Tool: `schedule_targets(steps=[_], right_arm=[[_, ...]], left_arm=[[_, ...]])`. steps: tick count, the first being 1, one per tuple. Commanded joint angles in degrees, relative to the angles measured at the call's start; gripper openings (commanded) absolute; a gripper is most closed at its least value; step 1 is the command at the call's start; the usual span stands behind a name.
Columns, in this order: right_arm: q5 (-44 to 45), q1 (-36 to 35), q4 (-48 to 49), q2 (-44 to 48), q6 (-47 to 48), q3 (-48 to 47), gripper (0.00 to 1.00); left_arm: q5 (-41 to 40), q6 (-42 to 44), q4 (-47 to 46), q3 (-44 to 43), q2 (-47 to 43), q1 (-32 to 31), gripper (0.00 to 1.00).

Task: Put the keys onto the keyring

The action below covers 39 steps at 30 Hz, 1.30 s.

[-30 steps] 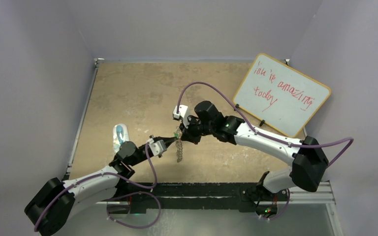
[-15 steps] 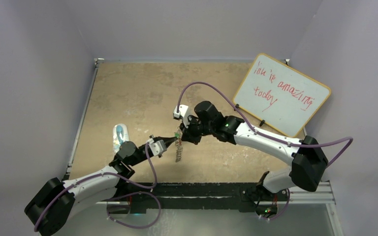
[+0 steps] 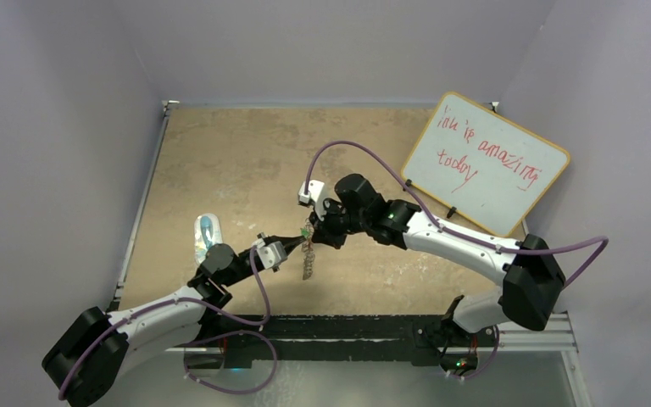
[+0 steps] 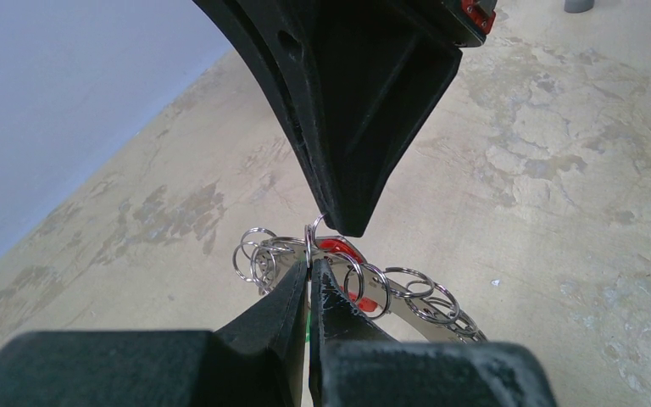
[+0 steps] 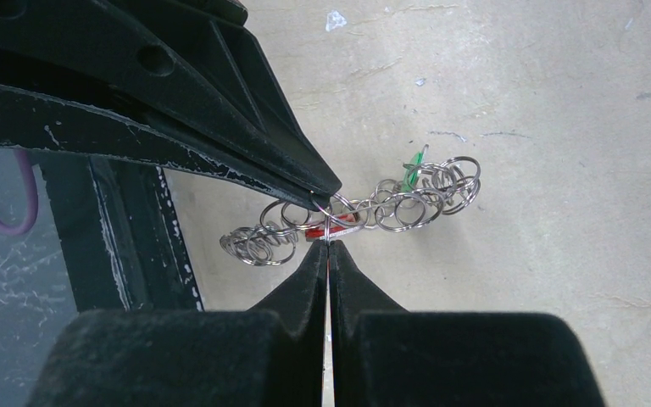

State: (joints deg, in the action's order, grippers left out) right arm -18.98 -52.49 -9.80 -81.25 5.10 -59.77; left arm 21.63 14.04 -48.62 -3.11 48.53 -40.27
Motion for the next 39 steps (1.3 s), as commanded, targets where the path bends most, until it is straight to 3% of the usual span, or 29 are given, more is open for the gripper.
schedule_targets(steps=[1,12,31,39], right_arm=[[0.44,-0.07,0.07,1.10,-1.17,-1.42,0.00],[-3.31,-0.04,1.69,2.68,0.44,-1.37,0.00],[2.03,0.29,1.25,0.32,-2.93,-0.15,0.00],[-0.45,1.52,1.63,1.18,-3.76,-0.52,0.00]], left_arm=[[0.43,-0.81,-0.86,-1.72,-0.50,-0.11,0.00],[0.48,-0.88,-0.86,-1.81,-0.55,-0.07,0.00],[0.52,-0.92,-0.57,-1.70,-0.92,-0.08,0.00],[0.32,-0.82,-0.06,-1.64,-1.37,-0.08,0.00]])
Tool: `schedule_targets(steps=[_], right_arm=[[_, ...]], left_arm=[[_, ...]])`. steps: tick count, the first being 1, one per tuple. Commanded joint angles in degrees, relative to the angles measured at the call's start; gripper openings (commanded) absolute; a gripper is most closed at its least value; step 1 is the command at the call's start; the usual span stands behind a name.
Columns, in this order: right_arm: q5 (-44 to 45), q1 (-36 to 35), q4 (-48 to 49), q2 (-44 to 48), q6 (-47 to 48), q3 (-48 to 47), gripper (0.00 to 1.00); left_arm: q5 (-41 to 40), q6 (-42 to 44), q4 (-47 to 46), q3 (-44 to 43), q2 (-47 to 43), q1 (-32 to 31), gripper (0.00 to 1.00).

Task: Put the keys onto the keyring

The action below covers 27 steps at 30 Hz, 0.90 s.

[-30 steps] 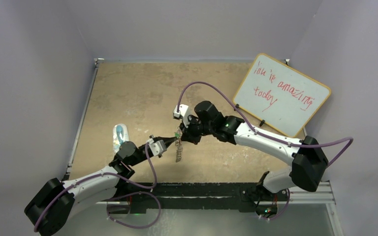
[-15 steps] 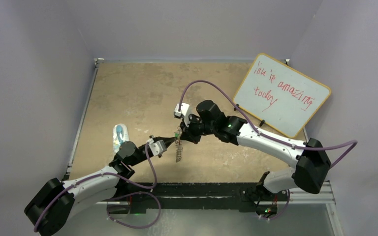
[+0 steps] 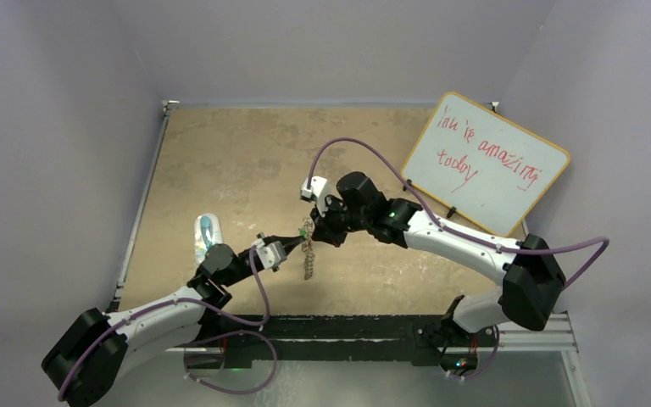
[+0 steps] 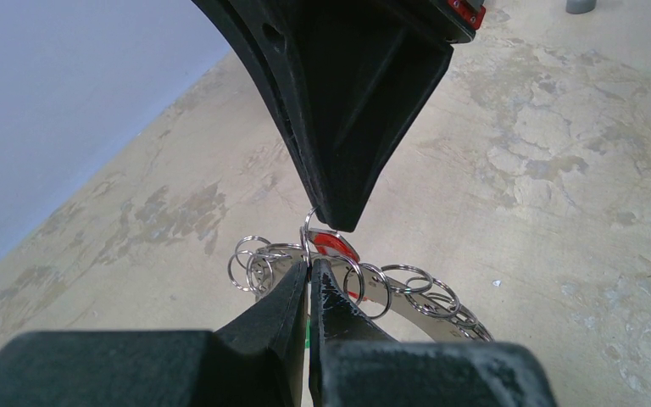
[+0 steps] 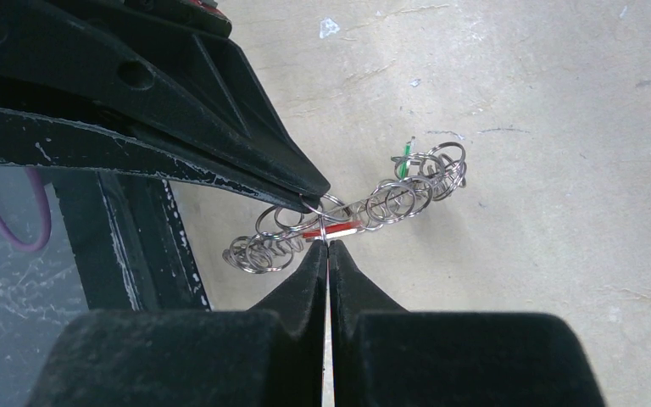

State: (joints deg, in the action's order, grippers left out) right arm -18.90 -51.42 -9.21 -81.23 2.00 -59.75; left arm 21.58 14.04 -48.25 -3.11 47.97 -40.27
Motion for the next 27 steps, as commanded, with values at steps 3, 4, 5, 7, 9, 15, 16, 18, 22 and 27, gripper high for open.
schedule_targets(steps=[3,4,5,7,9,15,16,18,22,27], right_arm=[[-0.63,0.44,1.17,1.82,-0.68,-0.61,0.00],[-0.69,0.49,1.13,1.86,-0.70,-0.70,0.00],[-0.64,0.45,1.13,1.80,-0.77,-0.72,0.00],[-0.66,0.44,0.94,1.27,-0.94,-0.99,0.00],[-0.70,0.44,0.27,0.55,-0.84,-1.47,0.00],[-1.29,0.72,-0.64,-0.71,-1.40,-2.39,0.00],[-1.50,0.71,-0.91,-0.87,-1.53,-2.77,0.00],[-2.38,0.78,-1.54,-1.19,-1.30,-3.44,0.00],[-3.82,0.79,-2.16,-1.47,-0.98,-4.34,0.00],[-4.17,0.94,-2.12,-1.25,-1.36,-4.49,0.00]], left_arm=[[0.37,-0.77,-0.44,-1.63,-0.65,-0.09,0.00],[0.39,-0.82,-0.51,-1.63,-0.60,-0.07,0.00],[0.39,-0.78,-0.57,-1.63,-0.61,-0.11,0.00],[0.47,-0.86,-0.78,-1.55,-0.46,-0.09,0.00],[0.56,-0.87,-0.88,-1.54,-0.40,-0.07,0.00],[0.48,-0.87,-0.64,-1.46,-0.74,-0.09,0.00],[0.48,-0.89,-0.62,-1.46,-0.76,-0.09,0.00],[0.48,-0.86,-0.55,-1.46,-0.79,-0.07,0.00],[0.44,-0.89,-0.53,-1.54,-0.78,-0.13,0.00],[0.47,-0.88,-0.58,-1.54,-0.70,-0.07,0.00]])
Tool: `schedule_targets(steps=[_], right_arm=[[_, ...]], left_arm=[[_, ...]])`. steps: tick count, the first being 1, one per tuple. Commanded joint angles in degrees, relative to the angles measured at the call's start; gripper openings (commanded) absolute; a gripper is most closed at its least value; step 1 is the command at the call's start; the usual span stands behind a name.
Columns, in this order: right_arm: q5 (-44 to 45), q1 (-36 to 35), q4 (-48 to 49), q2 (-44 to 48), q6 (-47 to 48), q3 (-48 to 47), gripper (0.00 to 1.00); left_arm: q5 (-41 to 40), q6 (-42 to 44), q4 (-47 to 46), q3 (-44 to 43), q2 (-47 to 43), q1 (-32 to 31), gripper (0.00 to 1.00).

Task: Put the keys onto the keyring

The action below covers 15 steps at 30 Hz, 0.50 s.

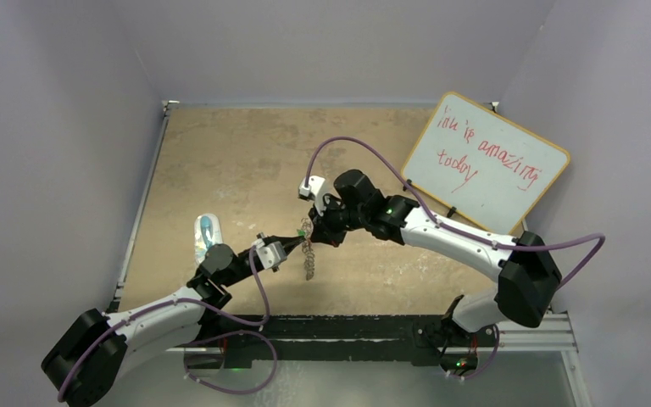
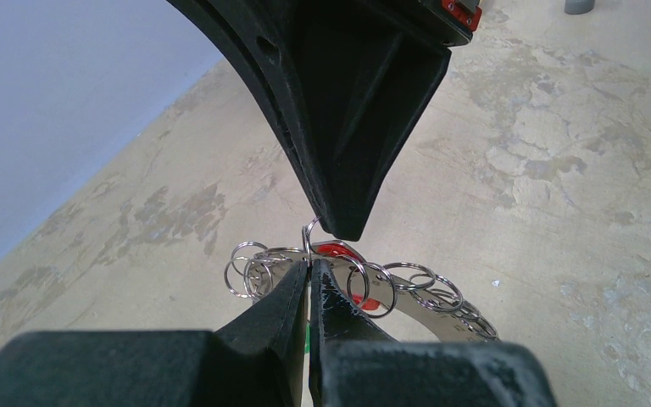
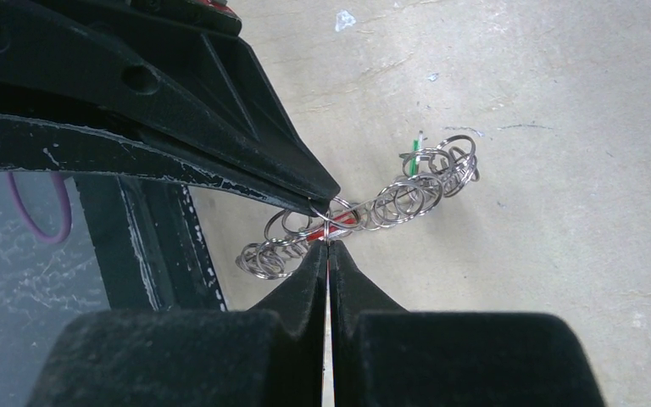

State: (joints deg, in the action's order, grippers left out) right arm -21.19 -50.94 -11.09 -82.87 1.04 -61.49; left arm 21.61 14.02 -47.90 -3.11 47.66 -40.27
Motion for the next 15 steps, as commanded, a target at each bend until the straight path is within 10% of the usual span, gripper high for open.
schedule_targets(steps=[1,15], right_arm=[[-2.06,0.44,-0.23,0.42,-0.50,-2.82,0.00],[-3.50,1.15,0.03,0.80,-0.55,-3.15,0.00]], left_arm=[[0.45,-0.84,-0.96,-1.54,-0.38,-0.07,0.00],[0.56,-0.93,-0.97,-1.47,-0.29,-0.07,0.00]])
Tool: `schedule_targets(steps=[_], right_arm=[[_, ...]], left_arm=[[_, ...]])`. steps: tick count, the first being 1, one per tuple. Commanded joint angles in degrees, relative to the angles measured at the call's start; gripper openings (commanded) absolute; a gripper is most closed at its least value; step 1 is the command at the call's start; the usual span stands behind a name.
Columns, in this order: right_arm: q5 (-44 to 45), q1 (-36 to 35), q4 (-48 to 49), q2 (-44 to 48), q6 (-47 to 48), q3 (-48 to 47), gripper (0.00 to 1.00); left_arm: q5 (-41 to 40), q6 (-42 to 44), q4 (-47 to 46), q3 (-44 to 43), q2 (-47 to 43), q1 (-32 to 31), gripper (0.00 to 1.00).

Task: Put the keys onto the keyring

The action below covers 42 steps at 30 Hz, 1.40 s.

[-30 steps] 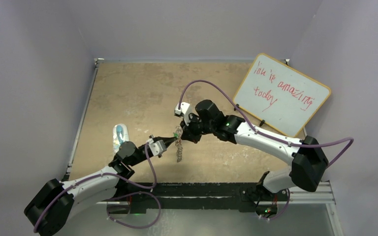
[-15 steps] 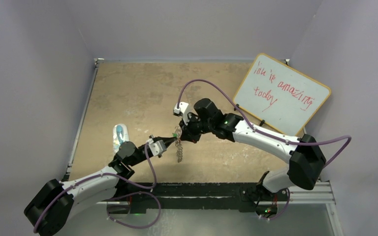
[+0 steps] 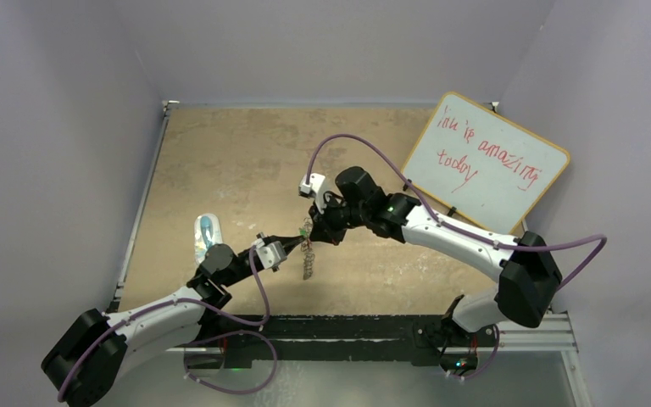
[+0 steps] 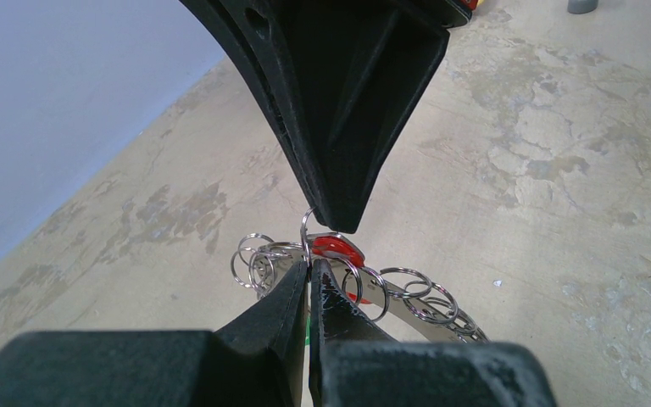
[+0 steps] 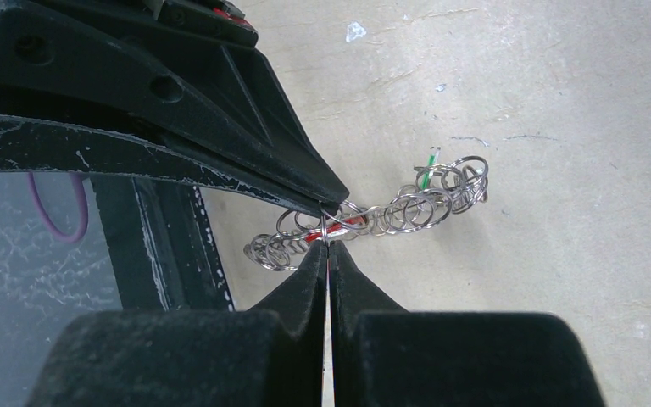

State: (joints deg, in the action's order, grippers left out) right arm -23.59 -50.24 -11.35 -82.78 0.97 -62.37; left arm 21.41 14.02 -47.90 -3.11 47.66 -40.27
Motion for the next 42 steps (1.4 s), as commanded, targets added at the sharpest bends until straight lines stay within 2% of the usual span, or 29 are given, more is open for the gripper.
schedule_targets(steps=[1,10,33,42], right_arm=[[-0.92,0.49,0.10,0.50,-0.49,-2.36,0.00],[-0.70,2.40,-0.80,-0.19,-2.47,-2.56,0.00],[-7.07,5.10,-3.89,-5.13,-2.47,-4.78,0.00],[-9.39,7.90,-1.13,-4.40,-3.51,-0.96,0.00]], left_arm=[[0.72,-0.99,-0.97,-1.49,-0.35,-0.07,0.00],[0.65,-0.87,-0.86,-1.60,-0.42,-0.07,0.00],[0.65,-0.63,-0.70,-1.63,-0.47,-0.07,0.00],[0.65,-0.59,-1.03,-1.85,-0.37,-0.09,0.00]])
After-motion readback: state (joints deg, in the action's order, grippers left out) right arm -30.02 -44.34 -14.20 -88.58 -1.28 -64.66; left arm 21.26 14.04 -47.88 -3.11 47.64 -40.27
